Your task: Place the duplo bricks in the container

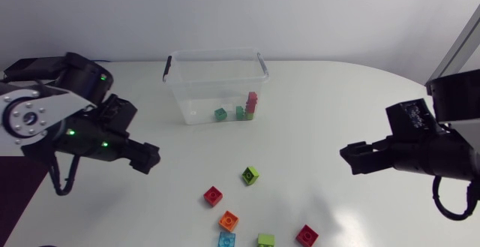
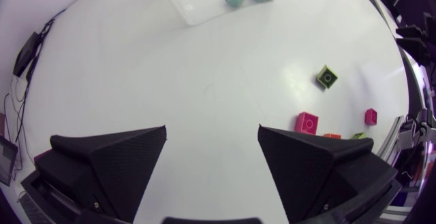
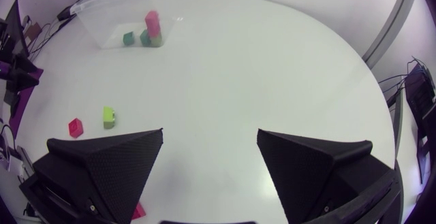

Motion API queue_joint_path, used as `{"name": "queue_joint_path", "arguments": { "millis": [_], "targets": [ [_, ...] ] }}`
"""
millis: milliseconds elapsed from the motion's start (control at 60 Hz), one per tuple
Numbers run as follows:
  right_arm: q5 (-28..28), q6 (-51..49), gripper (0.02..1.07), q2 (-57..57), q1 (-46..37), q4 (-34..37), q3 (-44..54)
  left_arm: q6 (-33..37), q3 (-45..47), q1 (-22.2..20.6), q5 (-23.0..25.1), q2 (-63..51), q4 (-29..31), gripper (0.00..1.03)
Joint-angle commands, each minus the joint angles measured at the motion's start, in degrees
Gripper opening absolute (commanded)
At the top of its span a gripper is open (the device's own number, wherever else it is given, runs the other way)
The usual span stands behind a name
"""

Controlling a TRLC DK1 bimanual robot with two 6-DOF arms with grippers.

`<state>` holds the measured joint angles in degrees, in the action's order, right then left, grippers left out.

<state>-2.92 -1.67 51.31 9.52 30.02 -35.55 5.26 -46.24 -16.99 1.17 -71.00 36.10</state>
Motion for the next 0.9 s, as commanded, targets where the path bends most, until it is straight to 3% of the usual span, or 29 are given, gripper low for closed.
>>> {"name": "queue_joint_path", "arguments": {
  "millis": [0,217,550,883],
  "targets": [
    [-1.0,0.0,1.02,2.7,2.3,3.3,-2.2,1.2,-3.3,-3.7,0.2,-5.2,2.2,0.93],
    [-12.4,-5.0,1.02,3.9,3.6,6.0,0.1,0.9,-6.6,-12.1,0.2,-14.3,3.3,0.93],
    [-11.8,-4.1,1.02,13.2,11.6,7.6,0.6,0.3,-15.9,-18.0,0.3,-29.7,7.5,0.93],
    [-7.0,-3.1,1.02,18.1,19.5,8.0,0.5,-1.7,-18.4,-22.5,0.3,-35.3,9.0,0.91]
  ]
}}
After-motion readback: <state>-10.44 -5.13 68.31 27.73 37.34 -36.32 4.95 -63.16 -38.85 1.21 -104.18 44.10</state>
